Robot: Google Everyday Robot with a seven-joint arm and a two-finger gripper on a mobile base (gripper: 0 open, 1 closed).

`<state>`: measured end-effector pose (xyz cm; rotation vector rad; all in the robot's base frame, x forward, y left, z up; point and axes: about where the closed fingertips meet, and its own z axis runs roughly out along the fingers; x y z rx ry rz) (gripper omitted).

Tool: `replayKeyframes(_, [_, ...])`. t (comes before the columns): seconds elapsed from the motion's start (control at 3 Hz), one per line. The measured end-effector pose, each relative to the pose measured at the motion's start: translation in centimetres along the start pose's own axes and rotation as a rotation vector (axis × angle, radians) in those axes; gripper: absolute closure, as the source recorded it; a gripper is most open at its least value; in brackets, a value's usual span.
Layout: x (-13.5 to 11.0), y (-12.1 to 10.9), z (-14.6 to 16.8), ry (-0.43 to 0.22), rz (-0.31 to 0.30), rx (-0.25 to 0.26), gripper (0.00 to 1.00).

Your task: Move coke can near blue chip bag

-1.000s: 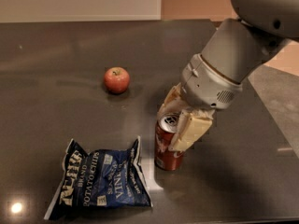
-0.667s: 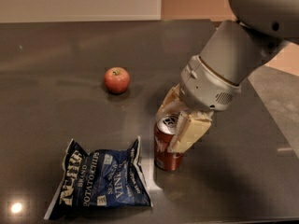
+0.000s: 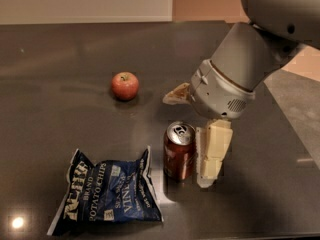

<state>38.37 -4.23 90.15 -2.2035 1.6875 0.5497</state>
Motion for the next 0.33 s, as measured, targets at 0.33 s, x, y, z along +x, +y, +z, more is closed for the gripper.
replayKeyframes(0.33, [0.0, 0.0, 0.0, 0.0, 0.0, 0.0, 0.0])
